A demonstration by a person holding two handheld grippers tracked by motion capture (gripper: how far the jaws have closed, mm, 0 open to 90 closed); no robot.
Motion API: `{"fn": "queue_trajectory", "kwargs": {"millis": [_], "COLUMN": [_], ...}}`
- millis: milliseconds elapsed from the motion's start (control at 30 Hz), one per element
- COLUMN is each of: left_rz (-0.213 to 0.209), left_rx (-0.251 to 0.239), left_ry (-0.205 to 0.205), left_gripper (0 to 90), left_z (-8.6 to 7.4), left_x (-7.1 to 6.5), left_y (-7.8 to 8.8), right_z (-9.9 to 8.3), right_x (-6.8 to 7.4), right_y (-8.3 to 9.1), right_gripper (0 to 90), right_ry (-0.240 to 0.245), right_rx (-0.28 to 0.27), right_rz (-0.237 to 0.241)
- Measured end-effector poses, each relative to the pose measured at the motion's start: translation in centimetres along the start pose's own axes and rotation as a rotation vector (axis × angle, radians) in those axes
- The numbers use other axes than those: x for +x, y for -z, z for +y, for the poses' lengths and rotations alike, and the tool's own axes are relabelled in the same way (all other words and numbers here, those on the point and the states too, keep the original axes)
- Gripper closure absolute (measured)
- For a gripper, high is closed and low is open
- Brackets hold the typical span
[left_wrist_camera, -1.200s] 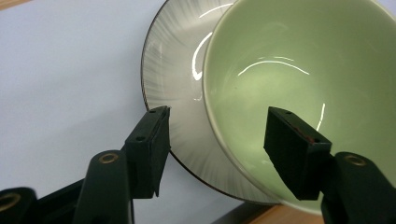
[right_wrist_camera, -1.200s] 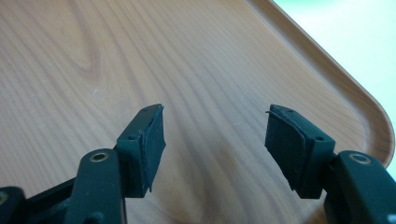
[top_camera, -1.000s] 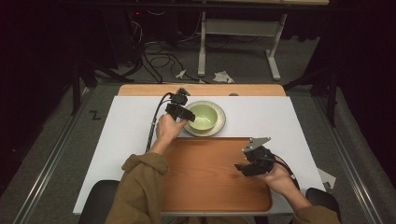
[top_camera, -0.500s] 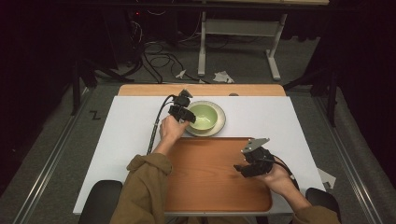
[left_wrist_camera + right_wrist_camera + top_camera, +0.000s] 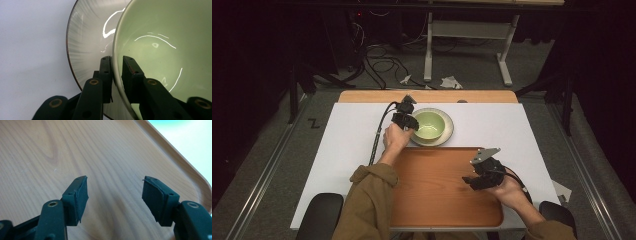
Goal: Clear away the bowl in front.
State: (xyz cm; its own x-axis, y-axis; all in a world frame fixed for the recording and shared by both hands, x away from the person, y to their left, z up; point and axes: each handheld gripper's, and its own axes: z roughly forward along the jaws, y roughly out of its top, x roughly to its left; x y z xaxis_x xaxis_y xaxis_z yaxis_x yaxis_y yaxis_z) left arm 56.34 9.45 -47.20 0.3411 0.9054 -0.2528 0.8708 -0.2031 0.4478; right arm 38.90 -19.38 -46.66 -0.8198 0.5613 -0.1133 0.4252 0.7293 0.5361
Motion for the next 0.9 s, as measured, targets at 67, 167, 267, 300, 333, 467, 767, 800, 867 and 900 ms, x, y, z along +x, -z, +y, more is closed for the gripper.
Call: {"fn": "queue_trajectory", "kwargs": {"millis": [67, 167, 267, 300, 333, 467, 767, 800, 867, 900], "left_rz": [-0.010, -0.026, -0.046, -0.046, -0.054, -0.065, -0.105, -0.106, -0.101, -0.101], "left_rx": [-0.005, -0.026, -0.033, -0.032, -0.032, -0.052, -0.101, -0.102, -0.105, -0.106], "left_ry": [0.015, 0.041, 0.043, 0.042, 0.041, 0.039, 0.010, 0.003, -0.009, -0.015], "left_gripper": [78.9, 82.3, 82.9, 83.1, 83.1, 82.8, 82.6, 82.6, 82.6, 82.6], "left_z": [0.1, 0.2, 0.3, 0.3, 0.2, 0.2, 0.4, 0.3, 0.3, 0.2], "left_x": [0.1, 0.2, 0.0, -0.1, -0.1, -0.2, -0.5, -0.5, -0.5, -0.5], "left_y": [0.0, 0.0, 0.1, 0.1, 0.1, 0.3, 2.0, 2.4, 2.9, 3.2], "right_z": [0.0, -0.1, -0.1, -0.1, -0.1, -0.1, -0.1, 0.0, -0.1, -0.1], "right_x": [0.0, -0.1, -0.2, -0.2, -0.1, -0.1, -0.1, -0.1, -0.1, -0.2], "right_y": [0.0, 0.0, 0.1, 0.0, 0.0, 0.0, -0.2, -0.1, -0.1, -0.1], "right_gripper": [37.5, 37.4, 37.3, 37.3, 37.3, 37.2, 37.2, 37.2, 37.1, 37.1], "right_ry": [-0.002, -0.002, -0.006, -0.007, -0.002, 0.002, 0.002, 0.002, -0.003, -0.005], "right_rx": [0.003, 0.004, -0.002, 0.000, 0.003, 0.004, 0.013, 0.013, 0.008, 0.010], "right_rz": [0.000, 0.002, 0.002, 0.001, 0.004, 0.002, 0.004, 0.006, 0.006, 0.007]}}
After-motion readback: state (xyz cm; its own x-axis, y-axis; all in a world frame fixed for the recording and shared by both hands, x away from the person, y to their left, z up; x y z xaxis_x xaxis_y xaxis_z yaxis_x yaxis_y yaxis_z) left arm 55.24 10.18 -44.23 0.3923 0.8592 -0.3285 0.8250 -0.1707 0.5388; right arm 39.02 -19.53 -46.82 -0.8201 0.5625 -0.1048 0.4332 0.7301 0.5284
